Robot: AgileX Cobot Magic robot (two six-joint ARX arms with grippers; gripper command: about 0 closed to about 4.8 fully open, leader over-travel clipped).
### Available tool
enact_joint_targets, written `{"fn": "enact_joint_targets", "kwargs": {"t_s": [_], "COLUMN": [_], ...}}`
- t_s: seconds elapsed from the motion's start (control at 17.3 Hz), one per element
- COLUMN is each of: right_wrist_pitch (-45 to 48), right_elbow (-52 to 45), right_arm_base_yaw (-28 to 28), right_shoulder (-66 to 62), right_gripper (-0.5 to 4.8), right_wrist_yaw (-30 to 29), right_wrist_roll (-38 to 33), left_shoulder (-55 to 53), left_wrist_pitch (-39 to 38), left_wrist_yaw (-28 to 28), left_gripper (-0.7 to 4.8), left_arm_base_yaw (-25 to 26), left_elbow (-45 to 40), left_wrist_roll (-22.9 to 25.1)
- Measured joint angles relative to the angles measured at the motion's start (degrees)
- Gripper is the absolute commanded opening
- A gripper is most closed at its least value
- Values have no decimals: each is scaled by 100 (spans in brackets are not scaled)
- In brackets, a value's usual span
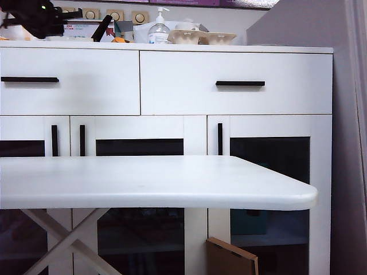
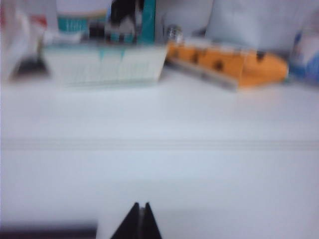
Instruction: Pick up a can of beer from the white table, open the left drawer, place the beer inside the drawer, and finally close the drawer.
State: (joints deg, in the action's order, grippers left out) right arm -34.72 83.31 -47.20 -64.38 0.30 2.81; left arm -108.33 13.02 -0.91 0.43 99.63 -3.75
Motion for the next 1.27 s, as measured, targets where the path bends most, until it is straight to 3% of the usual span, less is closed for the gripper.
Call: {"fn": "enact_joint_targets", "kwargs": {"t_s": [0.23,0.35,0.64,0.93,1.1,1.27], "right_wrist_pitch": [-129,-94,577,890,529,278], "right_elbow": [-286,-730,-2555,-3528,-3602,-3609], "right_arm_base_yaw": [2,0,81,61,66,66], "right_shoulder": [103,428,2275,3143,3220,3213], "right_gripper": [-6,-6,-6,-5,-5,-5], "right_wrist_yaw": [-146,-374,-483,-490,-498,-498], "right_wrist_roll": [162,184,192,177,177,177], "left_shoulder": [1360,2352,5407,7173,7836,8354], "left_wrist_pitch": [321,492,256,-1001,-981,-1029], "left_wrist_yaw": [-17,-15,417,262,151,127], "left_gripper": [-6,-6,-6,-6,-6,-6], "left_arm_base_yaw": [-216,-402,-1462,-1626,-1624,-1626], "left_elbow": [-1388,-2470,-5080,-6157,-6896,-7882], "left_wrist_roll": [-96,-101,-79,4,238,-72]}}
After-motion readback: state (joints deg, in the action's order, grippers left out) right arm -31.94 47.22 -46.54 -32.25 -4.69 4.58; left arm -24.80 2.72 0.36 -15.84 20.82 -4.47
